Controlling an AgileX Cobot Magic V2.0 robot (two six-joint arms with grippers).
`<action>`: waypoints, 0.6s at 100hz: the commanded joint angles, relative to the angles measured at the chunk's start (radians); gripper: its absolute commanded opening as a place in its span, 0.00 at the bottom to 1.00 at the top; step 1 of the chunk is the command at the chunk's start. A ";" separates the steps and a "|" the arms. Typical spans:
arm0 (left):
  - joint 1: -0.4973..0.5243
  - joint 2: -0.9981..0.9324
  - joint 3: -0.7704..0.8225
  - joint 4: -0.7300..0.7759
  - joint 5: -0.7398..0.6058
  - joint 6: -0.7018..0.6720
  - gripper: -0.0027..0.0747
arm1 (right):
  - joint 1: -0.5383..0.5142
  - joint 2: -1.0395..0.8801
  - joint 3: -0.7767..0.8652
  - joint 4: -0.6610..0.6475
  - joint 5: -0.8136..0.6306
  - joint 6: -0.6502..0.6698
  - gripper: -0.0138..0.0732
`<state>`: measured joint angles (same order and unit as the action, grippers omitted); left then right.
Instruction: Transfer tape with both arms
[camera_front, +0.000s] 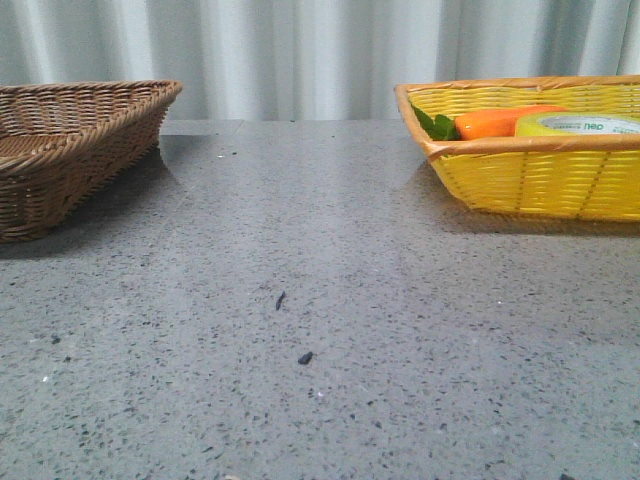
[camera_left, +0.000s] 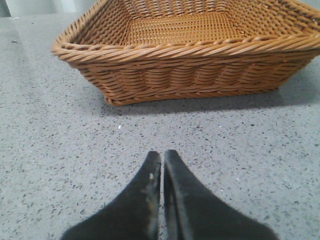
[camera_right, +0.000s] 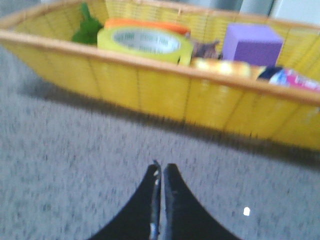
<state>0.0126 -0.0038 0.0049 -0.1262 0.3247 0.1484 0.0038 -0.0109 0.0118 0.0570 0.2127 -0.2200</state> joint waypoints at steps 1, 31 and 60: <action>0.002 -0.030 0.007 -0.005 -0.066 -0.011 0.01 | -0.007 -0.018 0.021 -0.014 -0.174 -0.001 0.10; 0.002 -0.030 0.007 -0.029 -0.105 -0.011 0.01 | -0.007 -0.018 0.021 0.066 -0.224 -0.001 0.10; 0.002 -0.030 0.007 -0.350 -0.220 -0.011 0.01 | -0.007 -0.018 0.021 0.077 -0.201 -0.001 0.10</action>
<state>0.0126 -0.0038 0.0049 -0.4028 0.2207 0.1484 0.0038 -0.0109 0.0118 0.1271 0.0810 -0.2200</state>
